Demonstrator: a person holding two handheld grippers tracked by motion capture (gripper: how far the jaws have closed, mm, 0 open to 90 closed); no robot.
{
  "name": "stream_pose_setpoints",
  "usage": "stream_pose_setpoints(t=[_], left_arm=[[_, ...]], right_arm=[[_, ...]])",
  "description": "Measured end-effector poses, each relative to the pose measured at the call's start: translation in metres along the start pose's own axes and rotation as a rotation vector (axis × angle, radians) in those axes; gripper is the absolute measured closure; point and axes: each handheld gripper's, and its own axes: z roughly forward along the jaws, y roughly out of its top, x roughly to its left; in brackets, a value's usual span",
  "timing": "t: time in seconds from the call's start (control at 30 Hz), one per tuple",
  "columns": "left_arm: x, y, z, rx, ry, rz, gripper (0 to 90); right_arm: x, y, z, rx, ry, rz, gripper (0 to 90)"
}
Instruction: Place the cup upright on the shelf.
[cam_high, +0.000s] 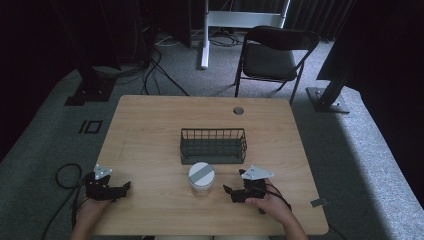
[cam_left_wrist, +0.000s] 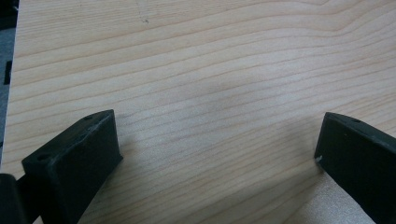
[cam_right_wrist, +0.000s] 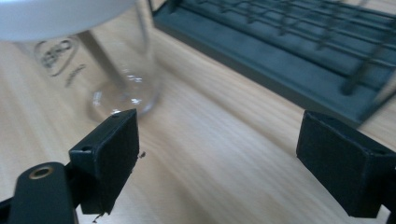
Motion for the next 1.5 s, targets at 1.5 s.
stream_pose_setpoints(t=[1.5], left_arm=[[0.000,0.000,0.000,0.000,0.000,0.000,0.1]], right_arm=[[0.061,0.022,0.045,-0.118,0.137,-0.049,13.3]])
